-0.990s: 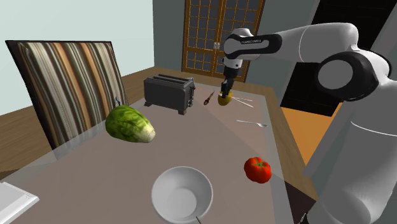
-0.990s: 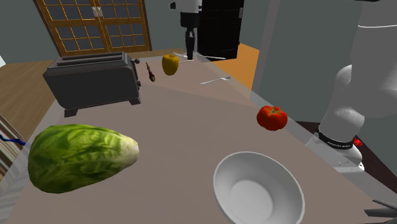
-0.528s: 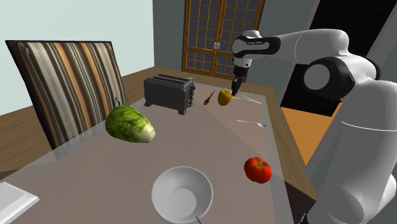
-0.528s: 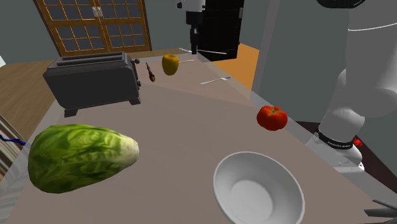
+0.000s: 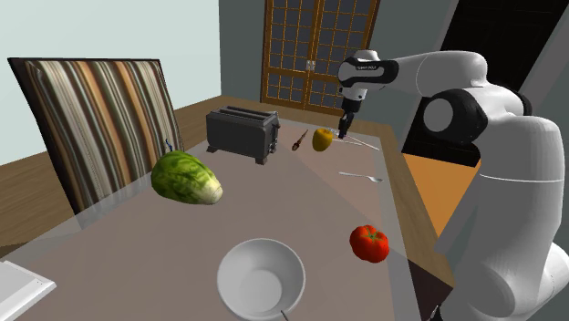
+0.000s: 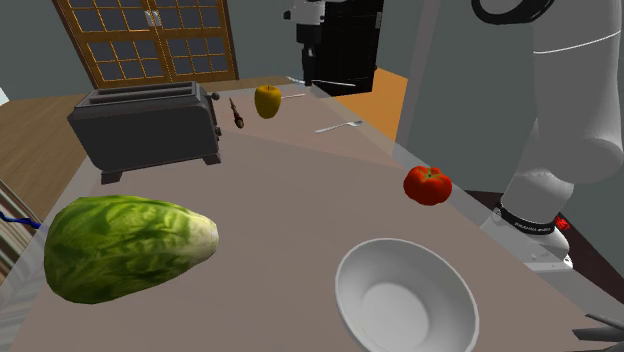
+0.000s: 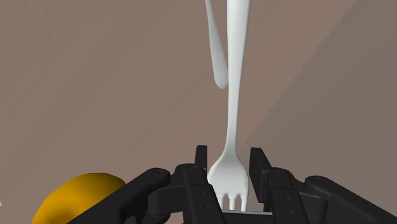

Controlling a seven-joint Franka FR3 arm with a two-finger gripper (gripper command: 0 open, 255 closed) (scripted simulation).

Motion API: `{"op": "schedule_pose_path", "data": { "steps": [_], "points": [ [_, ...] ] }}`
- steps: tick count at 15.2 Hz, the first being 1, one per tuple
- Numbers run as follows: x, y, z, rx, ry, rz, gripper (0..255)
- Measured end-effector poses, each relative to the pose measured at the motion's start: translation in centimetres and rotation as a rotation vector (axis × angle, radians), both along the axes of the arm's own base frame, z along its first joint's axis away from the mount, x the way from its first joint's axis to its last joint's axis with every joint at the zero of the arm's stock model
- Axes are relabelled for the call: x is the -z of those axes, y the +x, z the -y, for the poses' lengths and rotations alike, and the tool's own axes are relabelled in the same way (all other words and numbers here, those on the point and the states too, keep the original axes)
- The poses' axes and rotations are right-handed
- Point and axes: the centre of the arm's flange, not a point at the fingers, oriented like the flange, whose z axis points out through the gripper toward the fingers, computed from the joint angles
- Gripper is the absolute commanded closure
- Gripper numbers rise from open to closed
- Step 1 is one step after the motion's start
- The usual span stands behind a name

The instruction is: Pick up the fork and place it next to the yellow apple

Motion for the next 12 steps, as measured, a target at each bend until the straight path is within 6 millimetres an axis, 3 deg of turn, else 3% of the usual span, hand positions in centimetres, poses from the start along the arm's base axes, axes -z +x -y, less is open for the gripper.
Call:
{"op": "schedule_pose_path", "data": {
  "steps": [12],
  "points": [
    [6.4,-0.1,0.1,0.0,0.0,0.0,255]
  ]
}}
